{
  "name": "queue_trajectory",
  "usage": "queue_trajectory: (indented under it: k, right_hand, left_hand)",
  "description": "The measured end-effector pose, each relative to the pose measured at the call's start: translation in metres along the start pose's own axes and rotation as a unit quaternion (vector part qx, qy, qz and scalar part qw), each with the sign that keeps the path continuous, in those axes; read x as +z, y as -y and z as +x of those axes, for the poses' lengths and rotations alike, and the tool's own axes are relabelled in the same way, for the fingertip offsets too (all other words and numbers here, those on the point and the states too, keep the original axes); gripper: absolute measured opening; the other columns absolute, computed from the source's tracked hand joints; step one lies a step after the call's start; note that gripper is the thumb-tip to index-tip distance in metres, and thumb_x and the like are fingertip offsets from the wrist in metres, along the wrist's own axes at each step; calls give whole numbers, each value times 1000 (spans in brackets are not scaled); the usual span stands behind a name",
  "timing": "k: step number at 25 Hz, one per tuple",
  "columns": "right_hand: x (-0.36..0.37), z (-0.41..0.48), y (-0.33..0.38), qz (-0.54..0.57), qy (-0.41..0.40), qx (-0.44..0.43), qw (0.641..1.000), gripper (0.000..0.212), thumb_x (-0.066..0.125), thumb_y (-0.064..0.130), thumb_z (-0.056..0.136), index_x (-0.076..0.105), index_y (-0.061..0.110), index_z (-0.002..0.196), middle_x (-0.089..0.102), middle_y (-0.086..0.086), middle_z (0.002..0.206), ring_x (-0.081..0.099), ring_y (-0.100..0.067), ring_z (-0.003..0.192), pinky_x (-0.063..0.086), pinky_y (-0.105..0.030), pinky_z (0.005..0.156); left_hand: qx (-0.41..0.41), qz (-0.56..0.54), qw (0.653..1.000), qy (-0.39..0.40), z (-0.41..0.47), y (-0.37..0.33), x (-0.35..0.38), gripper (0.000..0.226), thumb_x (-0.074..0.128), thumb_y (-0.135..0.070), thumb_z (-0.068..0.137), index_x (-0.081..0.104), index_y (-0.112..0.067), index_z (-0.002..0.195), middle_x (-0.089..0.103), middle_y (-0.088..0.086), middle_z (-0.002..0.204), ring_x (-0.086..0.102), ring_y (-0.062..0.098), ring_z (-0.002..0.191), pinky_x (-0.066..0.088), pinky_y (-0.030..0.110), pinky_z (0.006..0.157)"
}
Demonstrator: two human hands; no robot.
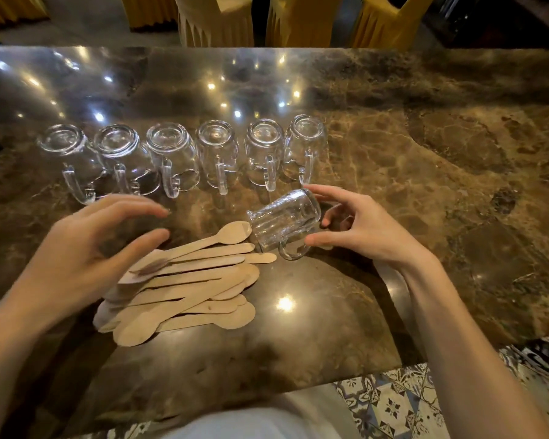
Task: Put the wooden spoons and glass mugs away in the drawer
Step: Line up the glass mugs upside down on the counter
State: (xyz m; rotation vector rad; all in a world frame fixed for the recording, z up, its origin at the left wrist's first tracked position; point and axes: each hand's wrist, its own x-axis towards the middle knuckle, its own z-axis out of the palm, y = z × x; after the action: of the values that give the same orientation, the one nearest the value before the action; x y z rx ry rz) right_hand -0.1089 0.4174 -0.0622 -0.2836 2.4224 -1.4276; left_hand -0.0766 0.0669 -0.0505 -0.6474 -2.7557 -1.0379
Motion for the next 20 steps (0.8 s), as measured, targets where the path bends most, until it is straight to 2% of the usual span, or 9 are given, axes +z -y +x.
queue_trajectory:
  k: [3,5,8,11,13,16,20]
  right_hand:
    - [5,5,1,-5,13,3,1000,80,80,32,65,44,32,136,60,21,100,55,-6,74,45,-8,66]
    - [8,8,2,-16,17,3,1000,74,79,29,70,43,31,135,61,20,102,60,-14,85,45,-7,69]
    - [11,9,1,-16,-5,-1,1000,69,80,28,70,47,28,131,61,18,107,59,-17,90,46,-7,69]
    - [12,6,5,-32,-22,-6,999,67,81,31,67,50,30,127,60,17,107,57,-11,91,46,-6,70]
    - [14,1,9,-38,-42,-15,998,68,81,33,63,52,29,125,60,12,111,60,-8,93,49,-10,73]
    - [17,-7,19,-61,-106,-41,992,70,84,34,59,56,28,122,60,-2,113,63,-14,96,54,-20,78]
    - [4,-20,44,-157,-172,-84,969,67,80,48,57,56,35,119,56,-2,106,58,-13,93,53,-26,80]
  left_hand:
    - [-89,30,995,22,-35,27,-3,53,40,-68,83,55,-33,122,49,-27,127,47,0,120,41,21,96]
    - [-107,39,993,26,-49,33,0,57,38,-70,83,51,-35,127,44,-29,132,42,1,125,34,15,101]
    - [-92,54,994,36,-56,27,9,62,35,-72,82,46,-36,132,40,-23,139,35,0,131,31,32,105]
    - [-61,121,989,62,-55,23,14,80,28,-76,81,45,-20,136,41,-4,144,33,14,134,25,43,110]
    - [-53,159,983,72,-55,22,15,83,26,-76,82,46,-17,137,42,2,144,35,20,134,25,45,111]
    - [-51,181,979,73,-57,22,16,82,27,-75,81,46,-18,137,43,3,144,35,21,134,21,40,111]
    - [-47,180,980,69,-58,24,17,82,27,-76,81,45,-19,137,42,2,145,35,20,134,21,39,112]
